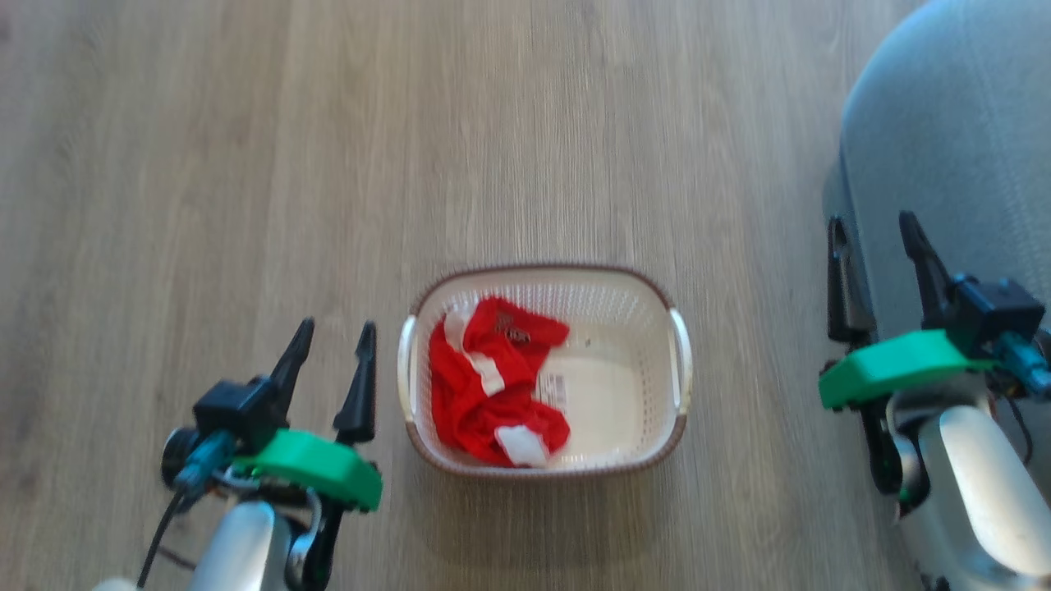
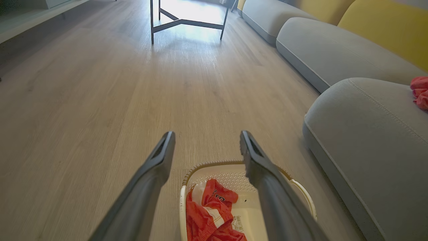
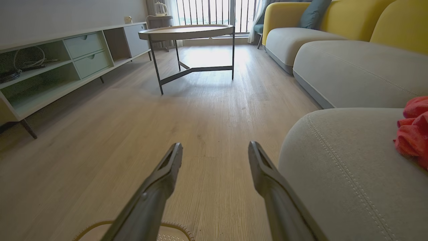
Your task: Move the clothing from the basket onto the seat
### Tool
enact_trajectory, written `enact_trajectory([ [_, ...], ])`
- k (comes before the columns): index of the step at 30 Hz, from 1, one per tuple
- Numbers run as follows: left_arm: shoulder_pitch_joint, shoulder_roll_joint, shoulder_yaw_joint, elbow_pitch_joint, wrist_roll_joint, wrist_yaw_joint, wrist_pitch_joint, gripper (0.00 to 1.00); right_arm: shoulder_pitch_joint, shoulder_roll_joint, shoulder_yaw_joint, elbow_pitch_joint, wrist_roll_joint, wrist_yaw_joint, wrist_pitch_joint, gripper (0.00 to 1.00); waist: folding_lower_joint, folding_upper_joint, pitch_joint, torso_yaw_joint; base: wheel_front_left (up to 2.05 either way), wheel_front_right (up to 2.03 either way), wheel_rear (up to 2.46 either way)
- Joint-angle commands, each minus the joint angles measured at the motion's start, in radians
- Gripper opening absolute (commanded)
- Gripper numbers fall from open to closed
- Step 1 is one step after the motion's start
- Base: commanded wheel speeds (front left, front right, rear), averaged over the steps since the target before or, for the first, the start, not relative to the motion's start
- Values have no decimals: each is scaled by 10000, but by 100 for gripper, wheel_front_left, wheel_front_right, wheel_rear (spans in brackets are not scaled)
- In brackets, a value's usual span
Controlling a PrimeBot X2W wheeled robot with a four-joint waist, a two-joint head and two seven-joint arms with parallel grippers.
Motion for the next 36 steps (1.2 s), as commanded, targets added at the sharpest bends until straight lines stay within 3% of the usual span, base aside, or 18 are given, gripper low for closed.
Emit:
enact_trajectory([
  [1, -447, 21, 170, -204, -43, -8, -51, 100, -284, 108, 158, -354, -35, 69, -76, 100, 1, 0, 793, -172, 0, 0, 0],
  [16, -3747, 20, -2168, 1461, 91, -65, -51, 100, -2111, 171, 589, -871, -158, 69, -76, 100, 1, 0, 3951, -759, 0, 0, 0],
  [26, -6087, 332, -4160, 3893, 516, -67, -51, 100, -3038, 482, 879, -1198, -331, 69, -76, 100, 1, 0, 5696, -1244, 0, 0, 0],
  [36, -7869, 547, -5955, 6408, 814, -68, -51, 100, -3284, 636, 953, -1277, -371, 69, -76, 100, 1, 0, 6549, -1533, 0, 0, 0],
])
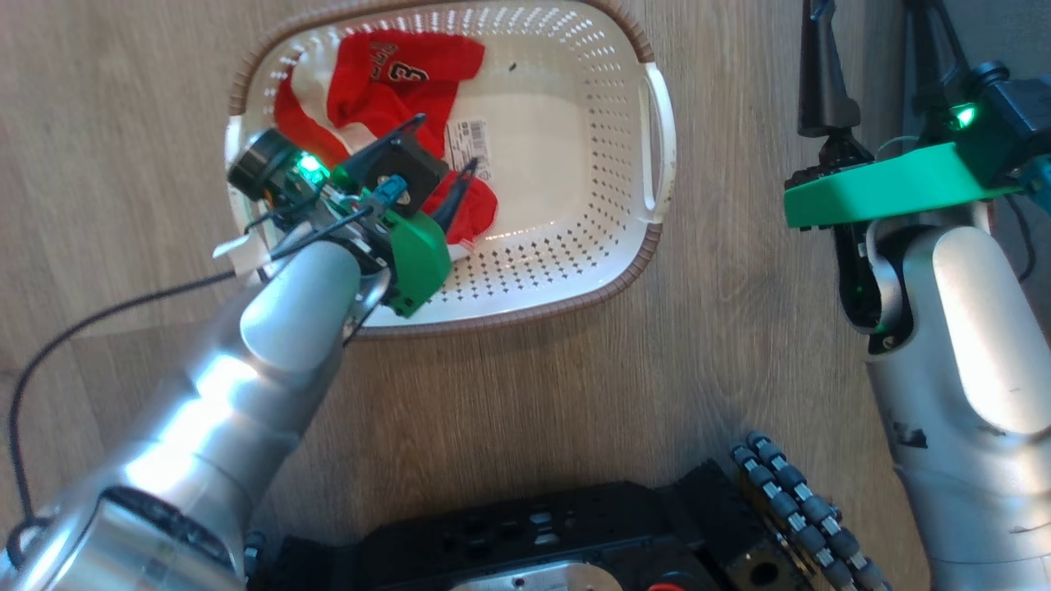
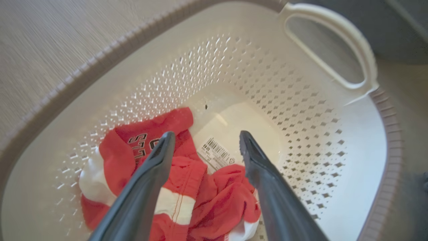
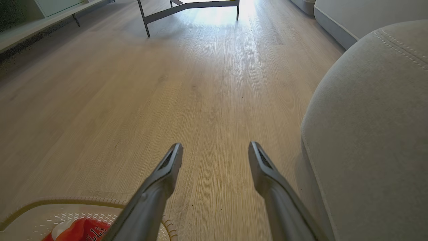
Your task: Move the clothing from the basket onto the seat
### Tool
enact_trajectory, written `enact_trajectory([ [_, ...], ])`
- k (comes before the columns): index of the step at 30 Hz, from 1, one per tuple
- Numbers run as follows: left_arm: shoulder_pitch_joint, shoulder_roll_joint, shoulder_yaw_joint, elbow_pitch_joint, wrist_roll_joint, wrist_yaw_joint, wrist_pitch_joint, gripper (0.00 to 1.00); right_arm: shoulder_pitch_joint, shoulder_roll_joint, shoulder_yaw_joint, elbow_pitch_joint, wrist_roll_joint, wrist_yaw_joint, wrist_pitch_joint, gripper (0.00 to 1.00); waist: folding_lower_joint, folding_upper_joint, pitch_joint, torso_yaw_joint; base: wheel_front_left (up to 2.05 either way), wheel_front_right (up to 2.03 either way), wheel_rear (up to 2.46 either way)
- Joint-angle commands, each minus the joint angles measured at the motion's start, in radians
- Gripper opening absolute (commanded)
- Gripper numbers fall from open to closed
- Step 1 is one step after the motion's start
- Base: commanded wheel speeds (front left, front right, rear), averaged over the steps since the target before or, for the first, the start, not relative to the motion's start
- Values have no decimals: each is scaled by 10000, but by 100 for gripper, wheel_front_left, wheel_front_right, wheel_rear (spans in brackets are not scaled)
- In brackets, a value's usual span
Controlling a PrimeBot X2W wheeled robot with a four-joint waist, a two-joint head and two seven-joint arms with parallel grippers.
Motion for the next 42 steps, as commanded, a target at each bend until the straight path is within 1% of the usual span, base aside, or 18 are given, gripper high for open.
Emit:
enact_trajectory([
  [1, -177, 183, -65, 270, 134, 9, -51, 100, 199, 156, 173, -369, -40, 69, -45, 100, -3, 1, 257, -141, 0, 0, 0],
  [8, -1561, 27, -725, 2188, 716, 79, 9, 100, 77, 262, 234, -431, -54, 69, -45, 100, -3, 1, 731, -283, 0, 0, 0],
  [13, -2069, 68, -1048, 3107, 1009, 282, 512, 100, 75, 358, 245, -465, -40, 69, -45, 100, -3, 1, 941, -411, 0, 0, 0],
  [18, -2283, 119, -1351, 3409, 1217, 395, 1209, 100, 123, 421, 172, -465, 37, 69, -45, 100, -3, 1, 1139, -487, 0, 0, 0],
  [20, -2327, 109, -1505, 3453, 1324, 429, 1331, 100, 142, 447, 163, -471, 53, 69, -45, 100, -3, 1, 1189, -505, 0, 0, 0],
  [24, -2375, 96, -1731, 3529, 1476, 672, 1948, 100, 160, 489, 186, -485, 91, 69, -45, 100, -3, 1, 1254, -544, 0, 0, 0],
  [27, -2386, 88, -1817, 3555, 1489, 749, 2264, 100, 163, 508, 197, -500, 118, 69, -45, 100, -3, 1, 1294, -571, 0, 0, 0],
  [32, -2411, 59, -2014, 3580, 1544, 762, 2795, 100, 179, 527, 173, -508, 108, 69, -45, 100, -3, 1, 1339, -577, 0, 0, 0],
  [36, -2395, 8, -2135, 3588, 1532, 718, 2869, 100, 144, 535, 171, -475, 102, 69, -45, 100, -3, 1, 1308, -562, 0, 0, 0],
  [37, -2390, -6, -2169, 3589, 1530, 697, 2875, 76, 131, 537, 174, -470, 104, 69, -45, 100, -3, 1, 1294, -560, 0, 0, 0],
  [38, -2387, -23, -2208, 3590, 1530, 666, 2878, 27, 121, 538, 171, -467, 100, 69, -45, 100, -3, 1, 1278, -554, 0, 0, 0],
  [39, -2391, -41, -2236, 3591, 1522, 647, 2868, 0, 114, 539, 165, -464, 101, 69, -45, 100, -3, 1, 1263, -549, 0, 0, 0],
  [42, -2385, -88, -2334, 3594, 1508, 594, 2984, 0, 91, 541, 150, -435, 111, 69, -45, 100, -3, 1, 1194, -532, 0, 0, 0],
])
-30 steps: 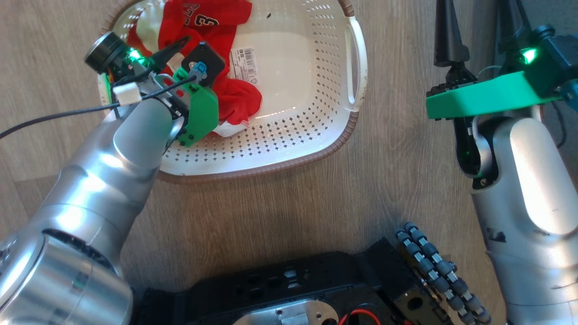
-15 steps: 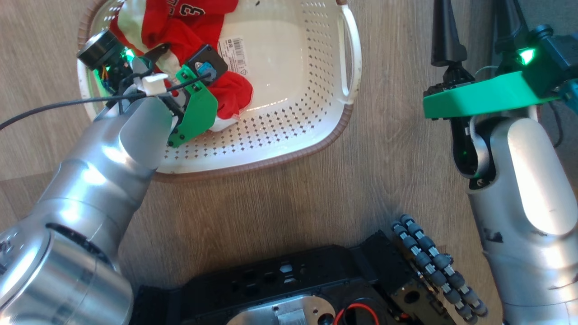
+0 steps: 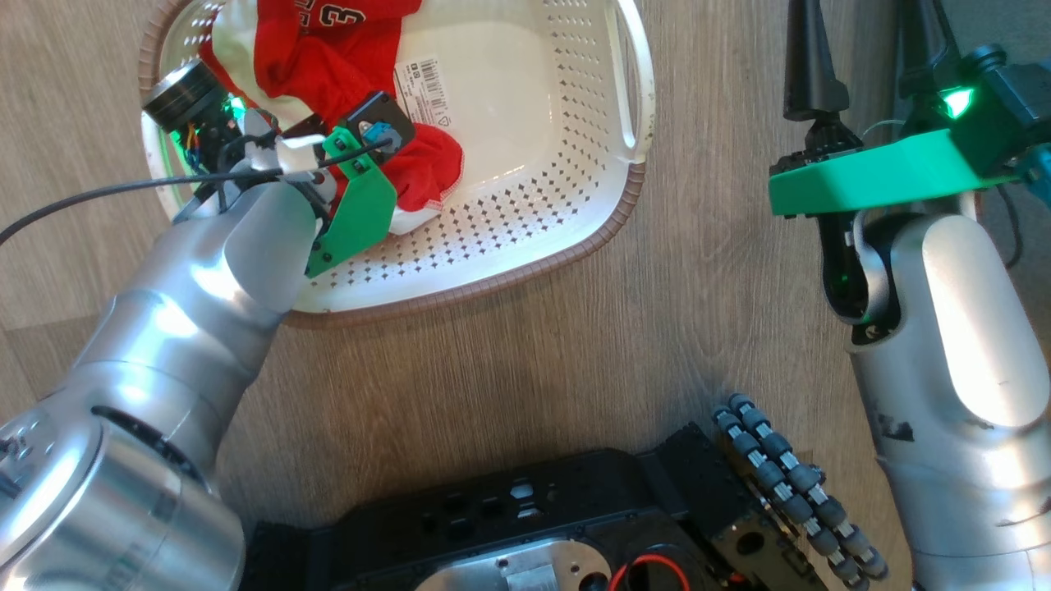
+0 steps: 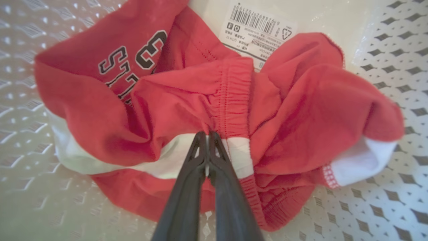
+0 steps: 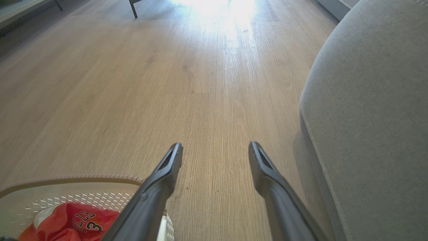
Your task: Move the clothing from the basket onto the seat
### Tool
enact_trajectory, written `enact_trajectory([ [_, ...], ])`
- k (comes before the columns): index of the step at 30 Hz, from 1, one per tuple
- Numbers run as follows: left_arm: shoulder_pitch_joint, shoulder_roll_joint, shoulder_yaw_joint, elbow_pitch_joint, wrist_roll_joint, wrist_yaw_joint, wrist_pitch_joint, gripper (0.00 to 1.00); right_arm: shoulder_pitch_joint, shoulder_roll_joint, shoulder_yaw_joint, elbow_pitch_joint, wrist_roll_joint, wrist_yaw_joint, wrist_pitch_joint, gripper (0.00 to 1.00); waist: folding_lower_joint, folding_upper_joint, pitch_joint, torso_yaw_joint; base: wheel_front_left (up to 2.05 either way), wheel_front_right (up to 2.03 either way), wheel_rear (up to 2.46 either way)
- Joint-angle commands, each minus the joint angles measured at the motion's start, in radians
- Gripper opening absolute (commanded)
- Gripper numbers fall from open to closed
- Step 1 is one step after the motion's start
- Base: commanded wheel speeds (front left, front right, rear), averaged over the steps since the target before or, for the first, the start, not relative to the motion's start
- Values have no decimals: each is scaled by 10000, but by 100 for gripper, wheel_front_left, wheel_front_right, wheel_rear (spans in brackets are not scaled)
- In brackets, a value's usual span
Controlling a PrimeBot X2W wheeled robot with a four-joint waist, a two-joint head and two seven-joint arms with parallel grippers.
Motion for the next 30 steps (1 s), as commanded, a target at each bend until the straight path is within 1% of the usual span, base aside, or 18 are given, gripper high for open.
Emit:
enact_trajectory([
  [1, 93, 27, 9, -59, -17, -17, 71, 0, 330, 174, 106, -236, 28, 69, -45, 100, -1, 0, -42, 9, 0, 0, 0],
  [7, 247, -54, -15, -57, -236, -118, -102, 0, 321, 175, 56, -161, 6, 69, -45, 100, -1, 0, -334, 118, 0, 0, 0],
  [14, 565, -163, 125, -372, -720, -141, -1046, 0, 324, 176, 9, -24, -51, 69, -45, 100, -1, 0, -1060, 333, 0, 0, 0],
  [18, 921, -185, 224, -611, -1080, -131, -1628, 0, 380, 111, 18, 101, -65, 69, -46, 100, -1, 0, -1725, 495, 0, 0, 0],
  [23, 1541, -190, 264, -1226, -1643, -127, -2279, 0, 564, -91, 66, 328, -24, 69, -46, 100, -1, 0, -2740, 777, 0, 0, 0],
  [30, 2454, -191, 354, -2210, -2641, -64, -2843, 0, 1018, -345, 179, 737, 61, 69, -46, 100, -1, 0, -4259, 1166, 0, 0, 0],
])
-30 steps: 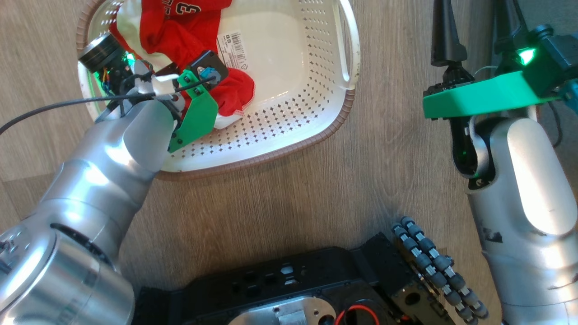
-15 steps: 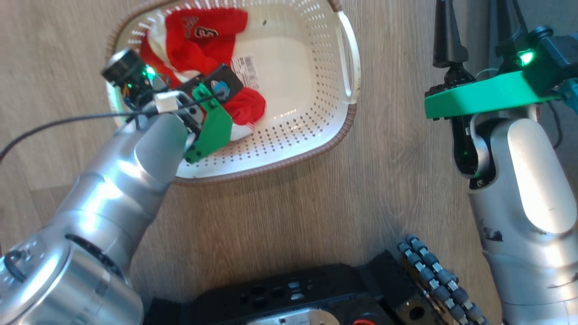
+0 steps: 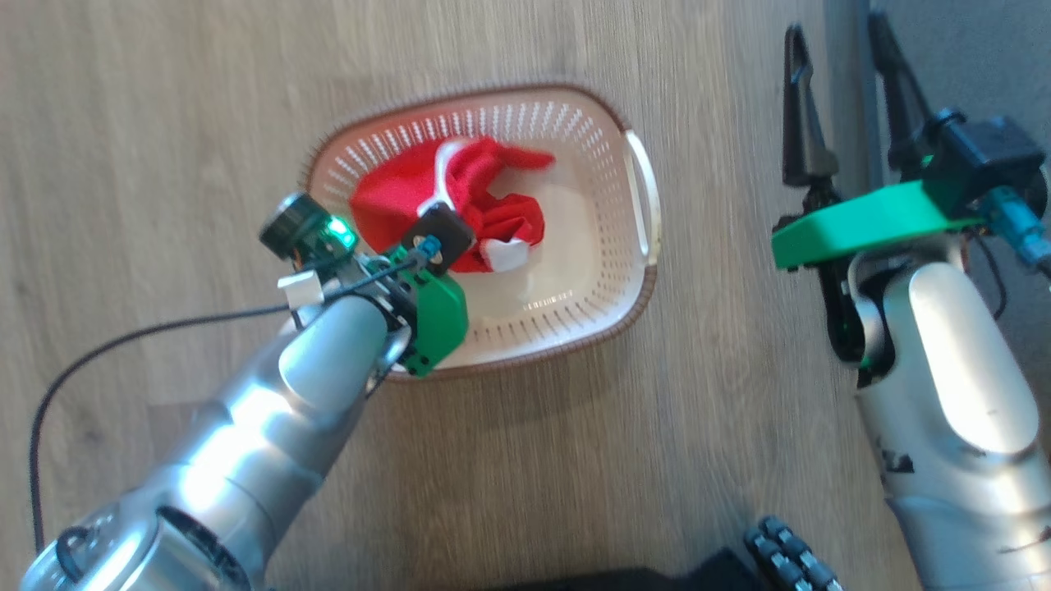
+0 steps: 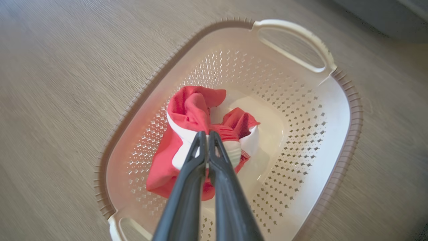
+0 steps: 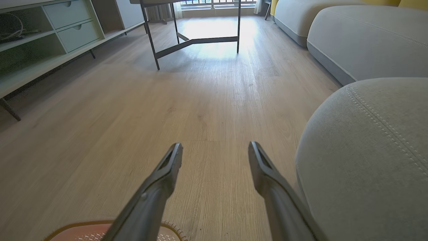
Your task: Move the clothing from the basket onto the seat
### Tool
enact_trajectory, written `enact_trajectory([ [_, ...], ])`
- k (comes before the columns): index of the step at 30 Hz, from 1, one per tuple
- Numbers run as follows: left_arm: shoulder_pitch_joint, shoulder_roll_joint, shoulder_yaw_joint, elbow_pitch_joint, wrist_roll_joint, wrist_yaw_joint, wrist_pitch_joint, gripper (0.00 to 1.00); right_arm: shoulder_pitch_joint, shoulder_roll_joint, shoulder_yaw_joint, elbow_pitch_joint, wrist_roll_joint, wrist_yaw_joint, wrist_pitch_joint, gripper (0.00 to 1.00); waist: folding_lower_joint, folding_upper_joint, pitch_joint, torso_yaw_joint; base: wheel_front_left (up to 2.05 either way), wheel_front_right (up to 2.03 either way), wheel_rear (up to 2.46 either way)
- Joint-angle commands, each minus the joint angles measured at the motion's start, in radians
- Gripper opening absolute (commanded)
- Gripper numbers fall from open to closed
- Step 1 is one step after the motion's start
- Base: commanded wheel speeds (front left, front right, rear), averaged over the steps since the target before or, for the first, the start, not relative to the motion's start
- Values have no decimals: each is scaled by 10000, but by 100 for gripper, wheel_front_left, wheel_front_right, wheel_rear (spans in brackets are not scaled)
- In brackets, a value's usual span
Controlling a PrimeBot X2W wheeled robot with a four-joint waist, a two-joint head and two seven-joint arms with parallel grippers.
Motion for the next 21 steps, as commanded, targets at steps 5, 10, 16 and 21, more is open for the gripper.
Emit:
enact_trajectory([
  [5, 667, 58, 395, -1120, -887, 220, -319, 0, 788, -143, 298, 151, 160, 69, -46, 100, 1, -1, -1925, 536, 0, 0, 0],
  [10, 1074, 57, 682, -2020, -1239, 379, -335, 0, 1197, -207, 412, 381, 249, 69, -46, 100, 1, -1, -2706, 663, 0, 0, 0],
  [16, 1552, 69, 1521, -3209, -1410, 449, -338, 0, 1728, -231, 492, 651, 360, 69, -46, 100, 1, -1, -3650, 834, 0, 0, 0],
  [21, 1813, 116, 2196, -3932, -1433, 357, -339, 0, 2089, -158, 541, 839, 447, 69, -46, 100, 1, -1, -4351, 904, 0, 0, 0],
])
